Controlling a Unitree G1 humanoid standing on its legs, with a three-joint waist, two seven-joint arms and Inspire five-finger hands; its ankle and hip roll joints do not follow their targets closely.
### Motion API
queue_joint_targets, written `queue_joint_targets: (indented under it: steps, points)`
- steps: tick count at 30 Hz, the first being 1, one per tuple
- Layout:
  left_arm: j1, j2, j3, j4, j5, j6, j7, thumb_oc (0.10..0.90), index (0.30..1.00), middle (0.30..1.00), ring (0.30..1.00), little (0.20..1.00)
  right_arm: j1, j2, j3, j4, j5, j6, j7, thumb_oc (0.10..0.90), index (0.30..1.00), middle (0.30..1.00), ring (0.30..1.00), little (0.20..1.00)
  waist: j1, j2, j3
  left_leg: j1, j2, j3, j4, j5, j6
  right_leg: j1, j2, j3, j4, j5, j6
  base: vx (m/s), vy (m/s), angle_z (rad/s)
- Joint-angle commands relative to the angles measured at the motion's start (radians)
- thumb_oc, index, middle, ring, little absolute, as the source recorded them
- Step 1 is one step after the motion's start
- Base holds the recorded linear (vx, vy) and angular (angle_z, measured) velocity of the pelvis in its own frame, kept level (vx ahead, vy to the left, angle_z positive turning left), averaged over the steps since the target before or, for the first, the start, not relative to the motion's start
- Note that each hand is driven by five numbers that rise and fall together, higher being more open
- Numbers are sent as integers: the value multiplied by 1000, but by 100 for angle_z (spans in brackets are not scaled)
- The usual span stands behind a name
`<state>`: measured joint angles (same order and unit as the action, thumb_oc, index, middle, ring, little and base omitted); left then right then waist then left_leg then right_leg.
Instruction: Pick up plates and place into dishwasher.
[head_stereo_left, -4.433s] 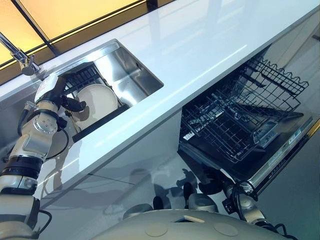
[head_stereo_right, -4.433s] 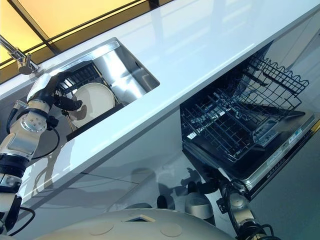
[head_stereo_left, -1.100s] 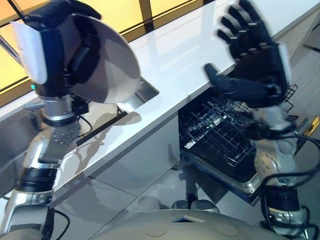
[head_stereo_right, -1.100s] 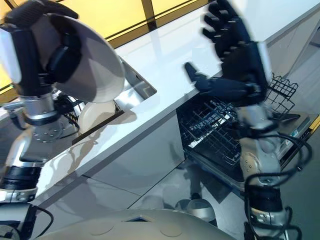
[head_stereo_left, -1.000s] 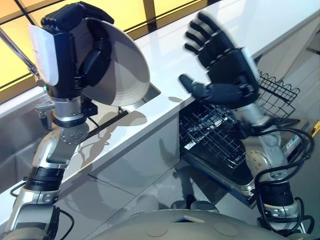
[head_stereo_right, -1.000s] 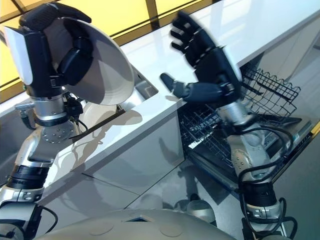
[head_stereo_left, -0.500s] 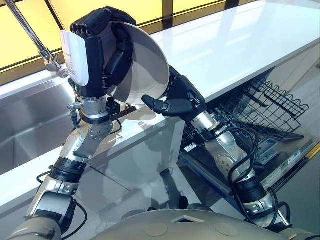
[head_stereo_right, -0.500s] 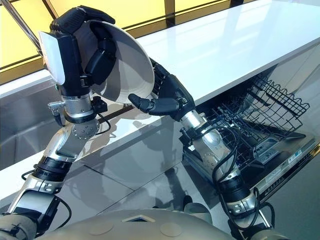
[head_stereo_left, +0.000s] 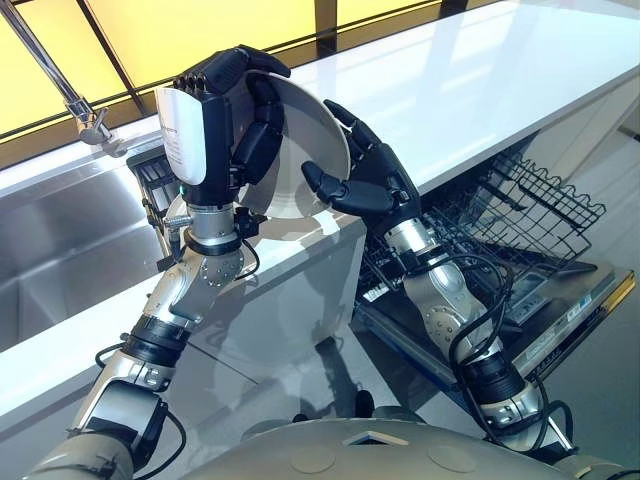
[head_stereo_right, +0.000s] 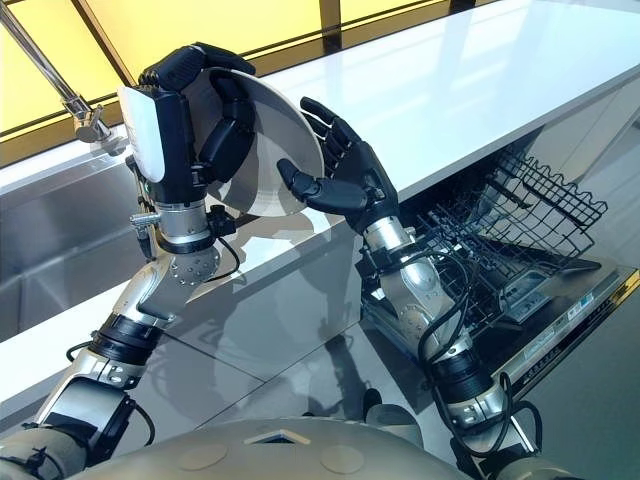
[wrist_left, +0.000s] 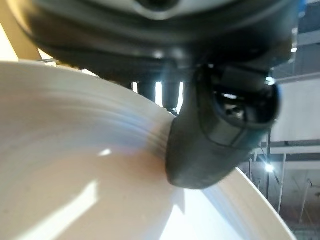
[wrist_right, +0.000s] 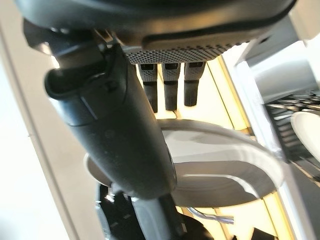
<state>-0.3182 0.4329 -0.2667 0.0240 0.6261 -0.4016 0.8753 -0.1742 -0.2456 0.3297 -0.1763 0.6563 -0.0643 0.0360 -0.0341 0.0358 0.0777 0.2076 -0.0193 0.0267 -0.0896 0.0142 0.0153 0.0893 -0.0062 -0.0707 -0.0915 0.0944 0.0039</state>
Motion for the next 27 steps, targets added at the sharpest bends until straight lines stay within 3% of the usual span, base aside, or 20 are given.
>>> queue_joint_targets:
  steps: [1, 6, 7, 8, 11, 12, 14, 17, 23, 27]
  points:
    - [-47, -16, 37, -58, -99, -157, -32, 100, 300, 300, 300, 200, -53, 83, -78, -103, -17, -131, -31, 100, 300, 300, 300, 200, -10, -7, -54, -28, -35, 36, 2, -78, 38, 53, 26, -32, 57, -175, 27, 0, 0, 0]
    - [32, -59, 63, -148, -219, -213, -170, 100, 300, 300, 300, 200, -7, 79, -113, -142, -44, -165, -76, 100, 300, 300, 300, 200, -2, -10, -44, -27, -34, 26, 2, -81, 40, 54, 26, -35, 56, -175, 26, -1, -2, 1]
    - [49, -66, 67, -162, -351, -225, -275, 399, 556, 556, 556, 499, 3, 76, -121, -148, -49, -172, -87, 100, 300, 300, 300, 200, 1, -10, -42, -28, -35, 24, 2, -81, 40, 55, 26, -38, 57, -175, 26, -10, -6, 4]
    - [69, -80, 70, -175, -502, -214, -408, 800, 900, 900, 900, 900, 12, 77, -130, -154, -60, -176, -97, 100, 300, 300, 300, 200, 3, -11, -40, -29, -34, 21, 2, -82, 40, 54, 26, -39, 57, -176, 26, -11, -2, 3]
    - [117, -114, 61, -196, -901, -137, -767, 800, 900, 900, 900, 900, 39, 76, -155, -166, -81, -196, -121, 100, 300, 300, 300, 200, 6, -11, -37, -33, -32, 20, 2, -83, 40, 54, 28, -41, 54, -174, 27, 0, 4, 3]
    - [136, -130, 45, -203, -1025, -112, -853, 800, 900, 900, 900, 900, 49, 74, -173, -163, -76, -201, -122, 100, 300, 300, 300, 200, 4, -10, -32, -27, -31, 20, 2, -90, 42, 59, 28, -40, 54, -177, 29, 2, 12, 6]
    - [151, -141, 36, -222, -1135, -60, -957, 800, 900, 900, 900, 900, 53, 69, -192, -160, -74, -209, -133, 100, 300, 300, 300, 200, 2, -9, -27, -27, -31, 19, 2, -90, 43, 57, 28, -40, 57, -175, 30, -17, 18, 12]
    - [148, -146, 31, -223, -1191, -43, -1000, 800, 900, 900, 900, 900, 47, 65, -213, -132, -72, -223, -145, 100, 300, 300, 300, 200, -2, -5, -22, -27, -32, 14, 2, -88, 44, 50, 25, -44, 68, -167, 33, -17, 27, 12]
    - [164, -139, 79, -210, -1155, -31, -1004, 800, 900, 900, 900, 900, 63, 55, -262, -104, -104, -261, -157, 100, 300, 300, 300, 200, 2, -4, -27, -36, -36, 2, 2, -76, 44, 44, 22, -48, 69, -156, 34, -4, 14, 8]
    - [199, -128, 113, -215, -1175, 0, -1056, 800, 900, 900, 900, 900, 71, 20, -309, -97, -206, -324, -226, 100, 300, 300, 300, 200, 11, -4, -29, -39, -37, -6, 2, -72, 44, 47, 19, -55, 58, -150, 34, 4, 3, 12]
